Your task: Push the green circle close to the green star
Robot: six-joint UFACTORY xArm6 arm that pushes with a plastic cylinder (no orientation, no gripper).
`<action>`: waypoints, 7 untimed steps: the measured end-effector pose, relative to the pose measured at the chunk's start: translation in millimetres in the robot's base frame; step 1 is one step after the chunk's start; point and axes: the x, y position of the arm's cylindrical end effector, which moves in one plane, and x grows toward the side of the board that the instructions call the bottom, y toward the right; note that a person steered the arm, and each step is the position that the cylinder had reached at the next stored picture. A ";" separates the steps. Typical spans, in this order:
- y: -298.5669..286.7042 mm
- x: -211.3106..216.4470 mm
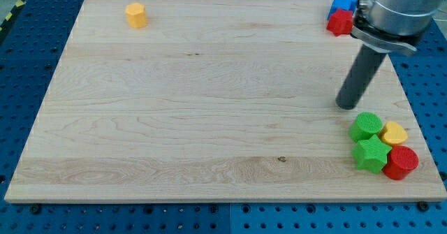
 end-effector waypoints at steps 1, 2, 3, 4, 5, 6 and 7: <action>-13.3 -4.8; -22.6 -4.8; -59.2 -4.9; -93.6 -5.9; -119.8 -12.5; -124.8 -12.5; -132.8 -12.5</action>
